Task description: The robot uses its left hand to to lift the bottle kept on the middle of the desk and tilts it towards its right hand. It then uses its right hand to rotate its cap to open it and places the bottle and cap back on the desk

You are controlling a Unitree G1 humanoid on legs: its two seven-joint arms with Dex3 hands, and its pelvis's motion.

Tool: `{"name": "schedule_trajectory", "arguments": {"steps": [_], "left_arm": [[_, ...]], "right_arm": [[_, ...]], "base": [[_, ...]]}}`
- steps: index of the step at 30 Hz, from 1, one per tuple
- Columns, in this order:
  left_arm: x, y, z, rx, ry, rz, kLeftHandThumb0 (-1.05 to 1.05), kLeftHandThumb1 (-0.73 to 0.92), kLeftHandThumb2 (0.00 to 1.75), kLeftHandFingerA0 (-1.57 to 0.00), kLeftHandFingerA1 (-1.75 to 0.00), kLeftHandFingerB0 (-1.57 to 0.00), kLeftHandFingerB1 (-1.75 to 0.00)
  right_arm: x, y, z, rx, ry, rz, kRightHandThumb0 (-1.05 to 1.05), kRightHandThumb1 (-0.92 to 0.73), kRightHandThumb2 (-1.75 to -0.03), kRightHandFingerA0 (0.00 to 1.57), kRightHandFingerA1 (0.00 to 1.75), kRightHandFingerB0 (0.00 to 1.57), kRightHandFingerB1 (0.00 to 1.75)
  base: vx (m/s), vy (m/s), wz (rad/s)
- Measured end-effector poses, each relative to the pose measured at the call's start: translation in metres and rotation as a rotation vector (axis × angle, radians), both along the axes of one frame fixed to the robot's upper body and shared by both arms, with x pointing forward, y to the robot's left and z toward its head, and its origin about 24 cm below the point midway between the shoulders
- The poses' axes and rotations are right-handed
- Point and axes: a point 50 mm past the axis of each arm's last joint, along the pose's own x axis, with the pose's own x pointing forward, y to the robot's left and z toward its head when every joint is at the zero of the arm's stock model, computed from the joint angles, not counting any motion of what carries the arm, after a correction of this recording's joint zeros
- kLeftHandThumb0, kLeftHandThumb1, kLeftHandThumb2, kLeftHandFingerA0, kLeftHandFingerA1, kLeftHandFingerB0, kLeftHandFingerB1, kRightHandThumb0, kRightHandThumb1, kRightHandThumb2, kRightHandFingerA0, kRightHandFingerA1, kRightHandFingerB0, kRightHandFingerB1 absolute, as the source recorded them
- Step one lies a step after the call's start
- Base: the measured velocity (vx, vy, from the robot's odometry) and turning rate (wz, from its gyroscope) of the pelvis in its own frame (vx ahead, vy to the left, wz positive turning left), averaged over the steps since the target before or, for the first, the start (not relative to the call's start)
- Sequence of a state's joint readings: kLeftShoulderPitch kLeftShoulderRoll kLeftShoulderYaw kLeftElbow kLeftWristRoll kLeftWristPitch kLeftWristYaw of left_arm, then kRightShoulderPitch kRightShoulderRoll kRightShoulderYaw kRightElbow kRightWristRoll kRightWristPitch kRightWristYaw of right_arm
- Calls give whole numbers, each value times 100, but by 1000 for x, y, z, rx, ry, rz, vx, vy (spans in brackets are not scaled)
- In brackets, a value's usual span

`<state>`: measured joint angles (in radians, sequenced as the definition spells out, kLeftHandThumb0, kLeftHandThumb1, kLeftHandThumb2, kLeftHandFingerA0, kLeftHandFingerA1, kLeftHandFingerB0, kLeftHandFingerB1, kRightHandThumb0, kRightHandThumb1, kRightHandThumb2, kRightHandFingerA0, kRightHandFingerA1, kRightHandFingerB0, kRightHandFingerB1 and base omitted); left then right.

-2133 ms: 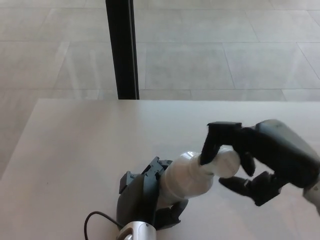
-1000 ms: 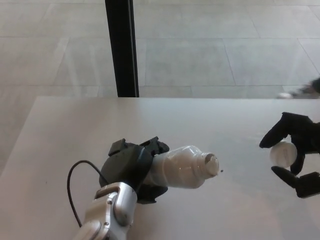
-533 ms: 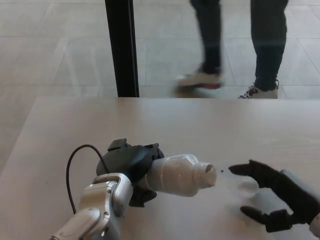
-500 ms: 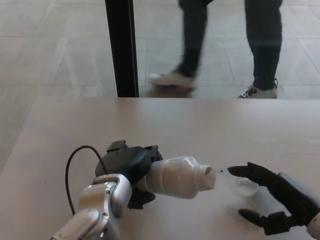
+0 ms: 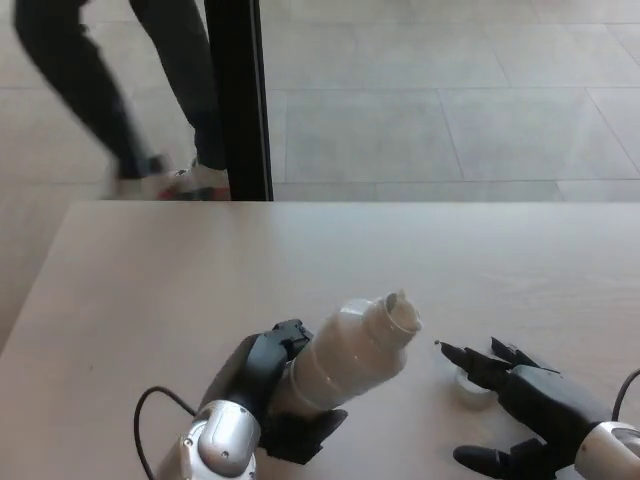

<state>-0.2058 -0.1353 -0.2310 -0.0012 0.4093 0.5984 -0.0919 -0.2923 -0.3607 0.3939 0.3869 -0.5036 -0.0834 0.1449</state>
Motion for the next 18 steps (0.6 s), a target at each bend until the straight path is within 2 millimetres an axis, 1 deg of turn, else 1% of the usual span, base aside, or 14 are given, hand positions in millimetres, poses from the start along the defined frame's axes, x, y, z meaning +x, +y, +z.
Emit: {"name": "schedule_trajectory", "arguments": {"steps": [3,4,5,7,8,9,10,11,12,13,14,15,17,18], "left_arm": [[-5,5,-3,-70,17,54,-24,56,117,-95,-173,-79,-137],[-6,6,-4,-79,21,59,-24,56,110,-95,-174,-76,-141],[-7,7,-5,-86,24,64,-25,58,89,-94,-175,-67,-153],[-8,9,-4,-92,26,67,-23,59,88,-97,-175,-64,-151],[-8,10,-4,-92,28,68,-22,61,88,-97,-175,-66,-143],[-8,11,-4,-93,29,69,-21,63,100,-93,-173,-72,-130],[-8,14,-3,-111,35,87,-20,62,102,-94,-173,-75,-128],[-9,16,-4,-138,39,112,-19,60,110,-94,-175,-75,-136],[-9,20,-4,-164,43,141,-19,60,110,-94,-175,-75,-136],[-10,27,-6,-181,46,177,-21,61,116,-98,-175,-74,-141],[-11,34,-8,-198,51,212,-22,67,104,-103,-175,-78,-141],[-12,41,-10,-215,57,249,-22,68,105,-103,-175,-79,-142],[-13,53,-13,-238,51,317,-25,70,99,-102,-175,-73,-138],[-14,56,-13,-244,46,339,-32,57,105,-118,-132,-80,-107]], "right_arm": [[0,-1,-2,-24,-11,-9,-99,-62,-96,0,24,11,15],[-1,-1,-3,-29,-15,-14,-104,-64,-94,0,17,13,16],[-1,-2,-4,-35,-19,-17,-91,-59,-83,0,0,5,25],[-3,-3,-6,-45,-35,-28,-100,-62,-91,0,9,13,31],[-4,-4,-6,-48,-42,-33,-97,-60,-88,0,7,15,36],[-4,-4,-7,-49,-46,-35,-85,-53,-82,0,6,20,44],[-6,-6,-7,-48,-59,-49,-67,-51,-85,0,22,19,47],[-7,-8,-8,-45,-67,-63,-56,-65,-63,0,26,29,34],[-8,-11,-8,-41,-78,-80,-56,-65,-63,0,26,29,34],[-9,-14,-7,-39,-90,-100,-56,-66,-62,1,37,34,33],[-10,-18,-8,-37,-99,-120,-61,-51,-84,2,52,32,48],[-11,-22,-8,-35,-111,-143,-54,-66,-60,0,64,42,37],[-12,-28,-6,-24,-141,-177,-52,-66,-59,0,73,45,40],[-13,-30,-5,-20,-150,-190,-47,-66,-59,9,78,52,39]], "base": [[0,0,0],[0,0,0],[0,0,0],[0,0,0],[0,0,0],[0,0,0],[0,0,0],[0,0,0],[0,0,0],[0,0,0],[0,0,0],[0,0,0],[0,0,0],[0,0,0]]}}
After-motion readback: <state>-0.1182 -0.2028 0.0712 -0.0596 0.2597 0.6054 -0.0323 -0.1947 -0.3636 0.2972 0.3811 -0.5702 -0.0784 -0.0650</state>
